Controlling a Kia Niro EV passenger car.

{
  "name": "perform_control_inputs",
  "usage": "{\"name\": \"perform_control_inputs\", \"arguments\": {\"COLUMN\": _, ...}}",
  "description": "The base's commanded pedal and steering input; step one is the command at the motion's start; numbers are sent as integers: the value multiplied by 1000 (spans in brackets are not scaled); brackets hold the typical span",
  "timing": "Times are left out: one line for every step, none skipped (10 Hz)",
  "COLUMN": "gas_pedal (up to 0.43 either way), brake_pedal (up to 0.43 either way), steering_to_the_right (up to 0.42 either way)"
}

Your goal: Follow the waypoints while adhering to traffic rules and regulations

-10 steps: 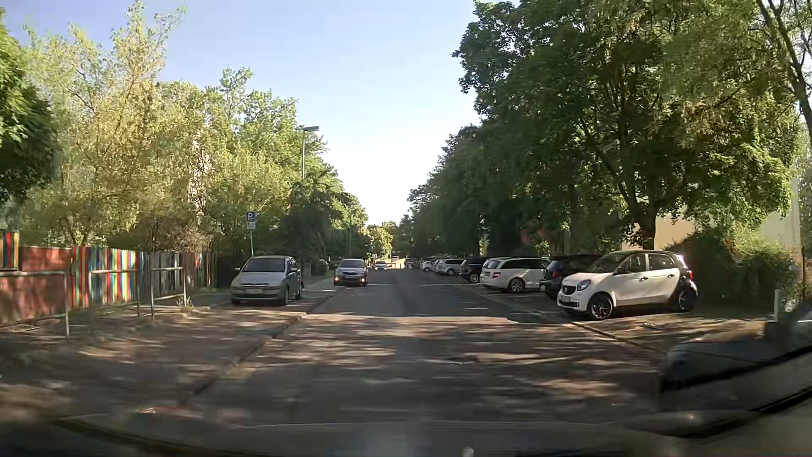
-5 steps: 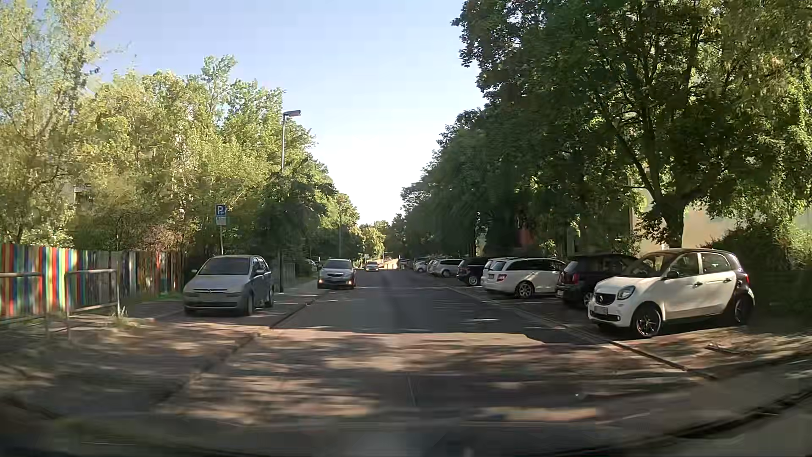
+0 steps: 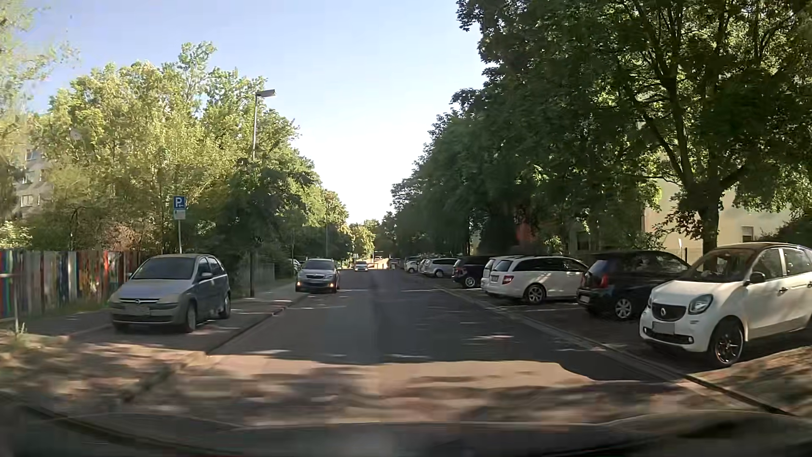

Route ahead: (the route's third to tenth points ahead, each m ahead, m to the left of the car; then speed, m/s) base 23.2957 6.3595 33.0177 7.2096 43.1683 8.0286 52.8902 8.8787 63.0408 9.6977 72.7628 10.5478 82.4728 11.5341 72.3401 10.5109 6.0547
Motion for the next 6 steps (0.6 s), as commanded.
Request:
{"name": "perform_control_inputs", "arguments": {"gas_pedal": 79, "brake_pedal": 0, "steering_to_the_right": 17}}
{"name": "perform_control_inputs", "arguments": {"gas_pedal": 79, "brake_pedal": 0, "steering_to_the_right": 16}}
{"name": "perform_control_inputs", "arguments": {"gas_pedal": 79, "brake_pedal": 0, "steering_to_the_right": 16}}
{"name": "perform_control_inputs", "arguments": {"gas_pedal": 79, "brake_pedal": 0, "steering_to_the_right": 13}}
{"name": "perform_control_inputs", "arguments": {"gas_pedal": 79, "brake_pedal": 0, "steering_to_the_right": 9}}
{"name": "perform_control_inputs", "arguments": {"gas_pedal": 79, "brake_pedal": 0, "steering_to_the_right": 7}}
